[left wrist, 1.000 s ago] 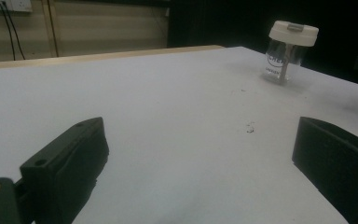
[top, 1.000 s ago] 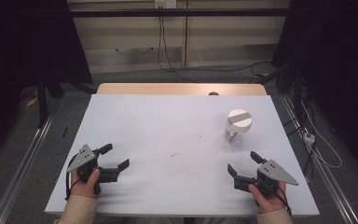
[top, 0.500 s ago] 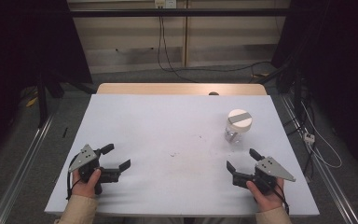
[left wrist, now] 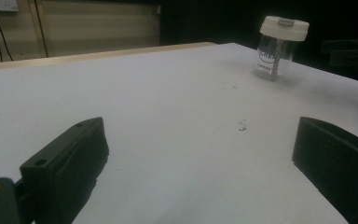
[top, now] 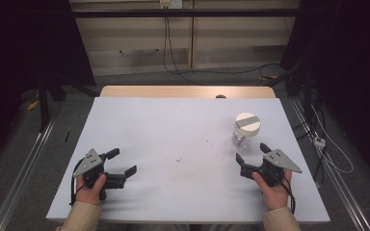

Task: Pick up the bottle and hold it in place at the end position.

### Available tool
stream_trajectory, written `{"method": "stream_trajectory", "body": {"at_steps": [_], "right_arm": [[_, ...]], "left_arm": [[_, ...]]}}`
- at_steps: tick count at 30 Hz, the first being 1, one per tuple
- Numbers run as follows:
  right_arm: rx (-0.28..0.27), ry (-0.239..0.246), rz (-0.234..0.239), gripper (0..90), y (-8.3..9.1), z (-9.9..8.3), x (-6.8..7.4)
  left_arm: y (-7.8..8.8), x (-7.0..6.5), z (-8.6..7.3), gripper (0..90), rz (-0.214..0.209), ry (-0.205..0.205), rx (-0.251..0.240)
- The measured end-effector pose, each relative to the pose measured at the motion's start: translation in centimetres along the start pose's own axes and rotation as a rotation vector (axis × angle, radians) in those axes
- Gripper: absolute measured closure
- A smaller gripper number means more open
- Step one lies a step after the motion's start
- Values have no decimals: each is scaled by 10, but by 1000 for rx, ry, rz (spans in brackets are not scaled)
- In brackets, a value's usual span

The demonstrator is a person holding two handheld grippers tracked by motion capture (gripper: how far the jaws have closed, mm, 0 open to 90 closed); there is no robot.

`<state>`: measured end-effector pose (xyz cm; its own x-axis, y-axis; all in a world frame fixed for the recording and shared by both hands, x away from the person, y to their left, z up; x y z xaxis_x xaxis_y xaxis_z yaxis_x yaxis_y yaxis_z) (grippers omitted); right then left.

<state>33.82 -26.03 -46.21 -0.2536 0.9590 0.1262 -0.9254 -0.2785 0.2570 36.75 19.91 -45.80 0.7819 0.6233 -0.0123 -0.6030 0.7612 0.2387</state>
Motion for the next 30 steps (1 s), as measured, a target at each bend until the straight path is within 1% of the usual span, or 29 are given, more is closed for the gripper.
{"method": "stream_trajectory", "body": {"at_steps": [1,4,7,8,13,18,20,21,23,25,27,28,30], "right_arm": [[2,7,-6,50,-3,0,0],[2,2,-21,52,-10,2,-1],[3,-15,-41,53,-17,4,-4],[3,-15,-41,53,-17,4,-4],[1,-33,-71,54,-24,8,-11],[13,-48,-78,53,-32,10,-17],[22,-52,-70,53,-36,11,-17],[25,-49,-69,53,-37,12,-17],[27,-40,-64,49,-40,14,-16],[33,-31,-72,47,-44,14,-17],[35,-40,-70,53,-46,14,-19],[33,-35,-79,51,-47,13,-20],[32,-46,-85,50,-49,14,-23]], "left_arm": [[0,0,0,30,1,-2,1],[0,0,0,30,-3,-4,3],[-1,-1,0,30,-7,-4,3],[-1,-1,0,30,-7,-5,3],[-1,0,0,30,-8,-6,2],[-2,-1,0,30,-9,-7,5],[-2,0,-1,30,-11,-15,10],[-2,0,0,30,-10,-9,6],[-2,0,-1,30,-11,-13,9],[-3,0,-1,30,-11,-12,9],[-3,0,-1,30,-11,-14,11],[-3,0,-1,30,-12,-14,10],[-3,0,-1,29,-11,-14,11]]}}
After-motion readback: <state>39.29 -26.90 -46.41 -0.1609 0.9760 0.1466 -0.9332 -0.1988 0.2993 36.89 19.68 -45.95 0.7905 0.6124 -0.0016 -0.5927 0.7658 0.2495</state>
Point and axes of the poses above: each handheld gripper's, and its own axes: y roughly backward along the jaws, z roughly out of its top, x roughly to its left, the point moved 4 cm from there along -y, roughly forward along the jaws, and after that the axes turned 7 degrees about -y, right-handed, at the moved point
